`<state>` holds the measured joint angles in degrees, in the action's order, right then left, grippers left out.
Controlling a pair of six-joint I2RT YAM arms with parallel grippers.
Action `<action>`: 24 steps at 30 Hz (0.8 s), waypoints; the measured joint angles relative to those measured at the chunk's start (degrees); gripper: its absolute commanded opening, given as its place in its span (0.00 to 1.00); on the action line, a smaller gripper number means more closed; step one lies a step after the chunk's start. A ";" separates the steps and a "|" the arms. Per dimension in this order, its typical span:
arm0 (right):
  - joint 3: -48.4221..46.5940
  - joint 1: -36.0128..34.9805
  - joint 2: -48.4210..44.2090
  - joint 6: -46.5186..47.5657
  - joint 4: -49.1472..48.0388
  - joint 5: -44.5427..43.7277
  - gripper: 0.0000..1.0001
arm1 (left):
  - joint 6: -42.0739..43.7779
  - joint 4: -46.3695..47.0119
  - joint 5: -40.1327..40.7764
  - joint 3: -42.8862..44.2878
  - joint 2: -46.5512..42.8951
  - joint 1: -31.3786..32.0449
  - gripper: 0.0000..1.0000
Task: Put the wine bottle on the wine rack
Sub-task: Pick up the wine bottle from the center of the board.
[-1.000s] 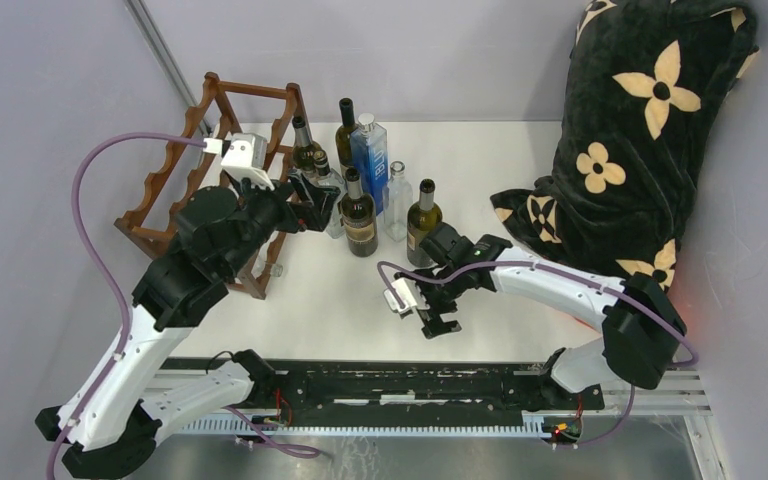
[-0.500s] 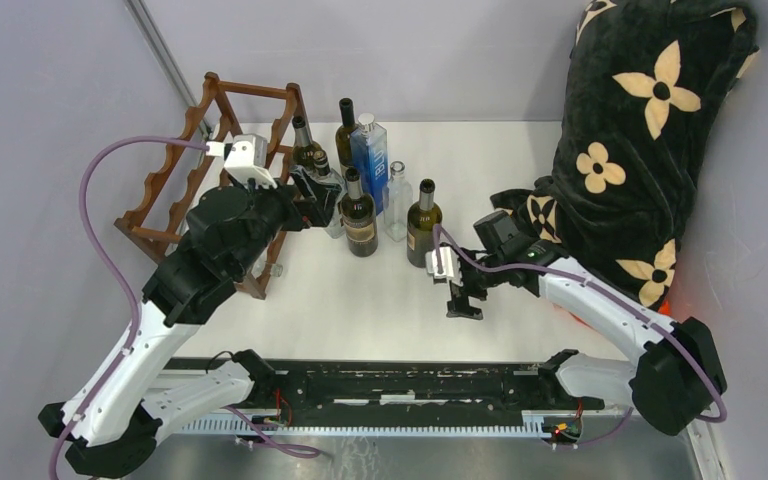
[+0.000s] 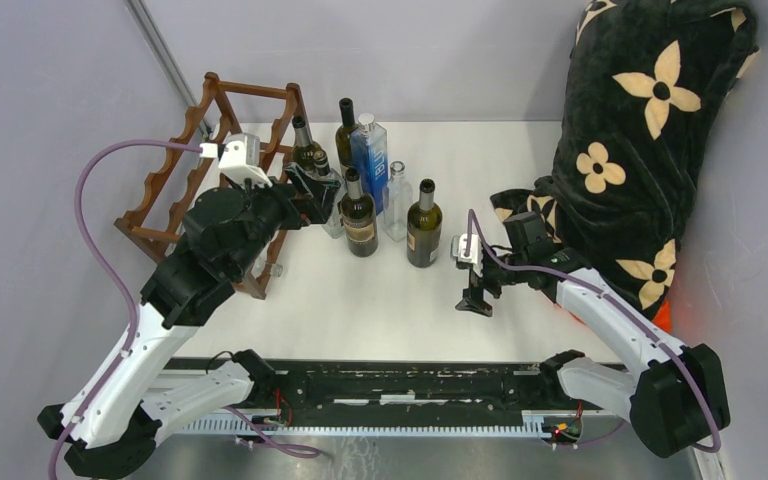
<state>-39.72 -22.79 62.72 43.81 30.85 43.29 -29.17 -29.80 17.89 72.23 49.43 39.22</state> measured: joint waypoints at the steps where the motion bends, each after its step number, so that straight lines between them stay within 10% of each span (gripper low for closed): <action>1: 0.00 0.35 0.00 -0.33 -0.42 0.52 0.98 | -0.15 0.20 -0.02 -0.13 -0.07 0.00 1.00; 24: 0.04 4.07 0.74 -3.06 -3.04 3.56 0.98 | -1.27 8.66 -9.68 -2.19 3.54 0.00 1.00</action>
<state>-39.68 -18.72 63.46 40.75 27.81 46.85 -30.44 -21.15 8.21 70.04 52.97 39.22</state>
